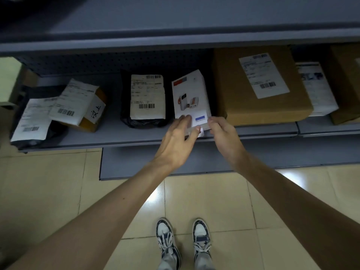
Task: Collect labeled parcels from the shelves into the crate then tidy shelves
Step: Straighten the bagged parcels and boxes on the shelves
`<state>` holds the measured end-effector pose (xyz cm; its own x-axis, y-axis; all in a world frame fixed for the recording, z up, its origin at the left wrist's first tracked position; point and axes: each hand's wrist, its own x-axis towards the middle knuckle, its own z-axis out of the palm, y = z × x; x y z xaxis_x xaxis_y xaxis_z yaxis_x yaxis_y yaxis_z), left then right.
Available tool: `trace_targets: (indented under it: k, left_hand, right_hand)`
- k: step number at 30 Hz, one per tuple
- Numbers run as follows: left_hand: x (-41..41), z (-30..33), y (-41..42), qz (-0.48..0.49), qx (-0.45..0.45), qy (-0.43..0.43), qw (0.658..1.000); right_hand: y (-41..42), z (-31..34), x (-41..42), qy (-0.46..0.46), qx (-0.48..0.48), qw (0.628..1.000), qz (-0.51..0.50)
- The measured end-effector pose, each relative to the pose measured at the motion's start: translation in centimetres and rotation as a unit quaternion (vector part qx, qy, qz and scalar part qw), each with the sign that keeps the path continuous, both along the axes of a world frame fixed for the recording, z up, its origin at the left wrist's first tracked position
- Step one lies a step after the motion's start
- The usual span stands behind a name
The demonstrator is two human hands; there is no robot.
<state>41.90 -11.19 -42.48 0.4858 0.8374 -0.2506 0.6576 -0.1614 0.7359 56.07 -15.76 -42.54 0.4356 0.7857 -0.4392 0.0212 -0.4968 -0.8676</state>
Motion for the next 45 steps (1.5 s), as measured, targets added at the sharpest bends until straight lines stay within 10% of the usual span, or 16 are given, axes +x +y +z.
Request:
trace_targets:
  k: [9, 45]
  left_hand:
    - [0.9, -0.4, 0.2, 0.165, -0.114, -0.097, 0.975]
    - [-1.7, -4.8, 0.1, 0.173, -0.136, -0.106, 0.97]
  right_hand:
    - [1.0, -0.4, -0.7, -0.114, 0.057, 0.992, 0.008]
    - [-0.8, -3.9, 1.1, -0.062, 0.028, 0.998, 0.005]
